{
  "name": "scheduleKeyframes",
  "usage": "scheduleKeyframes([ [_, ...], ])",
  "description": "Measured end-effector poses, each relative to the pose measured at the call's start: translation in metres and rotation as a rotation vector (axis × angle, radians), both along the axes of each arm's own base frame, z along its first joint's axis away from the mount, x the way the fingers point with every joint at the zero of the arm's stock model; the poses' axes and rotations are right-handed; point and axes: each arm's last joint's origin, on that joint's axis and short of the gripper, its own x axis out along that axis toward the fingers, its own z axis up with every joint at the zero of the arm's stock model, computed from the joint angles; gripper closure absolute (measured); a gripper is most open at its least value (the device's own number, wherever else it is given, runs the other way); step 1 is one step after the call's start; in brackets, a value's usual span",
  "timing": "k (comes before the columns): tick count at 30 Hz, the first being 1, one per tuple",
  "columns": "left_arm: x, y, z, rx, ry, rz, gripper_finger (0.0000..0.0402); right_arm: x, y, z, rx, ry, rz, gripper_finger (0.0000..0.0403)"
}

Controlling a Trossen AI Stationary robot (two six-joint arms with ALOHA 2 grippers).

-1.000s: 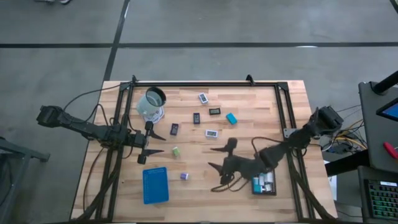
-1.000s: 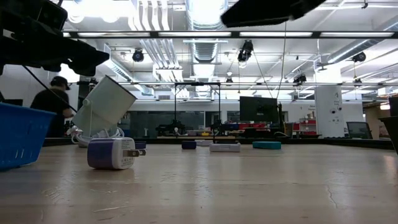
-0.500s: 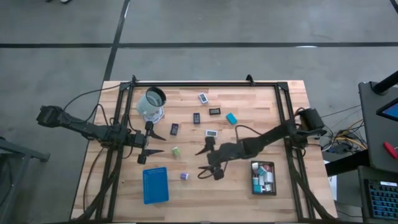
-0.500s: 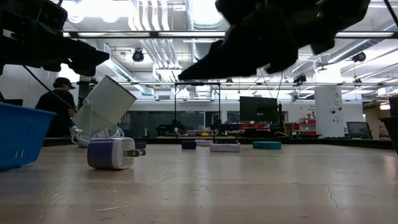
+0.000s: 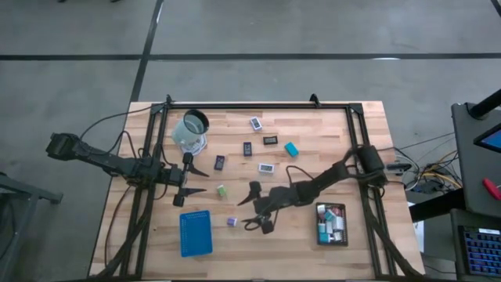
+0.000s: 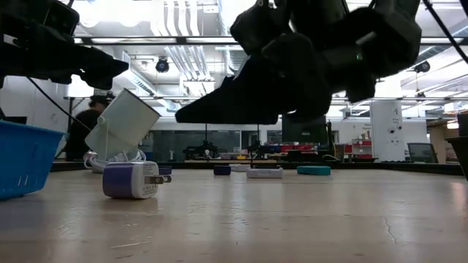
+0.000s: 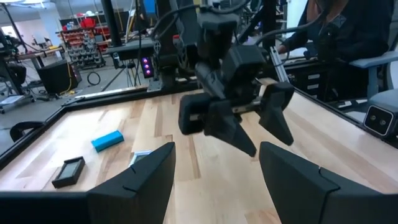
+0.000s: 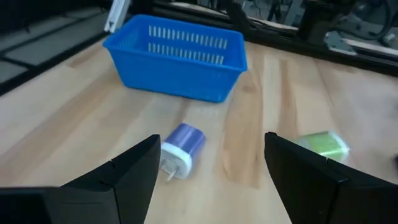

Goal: Pick & Place Office items
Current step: Put the purple charger adapter into the black bin

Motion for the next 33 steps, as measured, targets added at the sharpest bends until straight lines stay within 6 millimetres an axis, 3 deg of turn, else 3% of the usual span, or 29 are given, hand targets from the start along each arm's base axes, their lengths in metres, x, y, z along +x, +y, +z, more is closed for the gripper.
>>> scheduleKeyframes([
  [12,0.000,0.000,0.000,0.000,0.001,0.000,0.0164,0.007,0.015,-0.011,0.031,-0.029,0.029,0.0122],
  [33,0.000,0.000,0.000,0.000,0.000,-0.001,0.0164,0.024,0.020,-0.034,0.047,0.002,-0.012,0.0122],
])
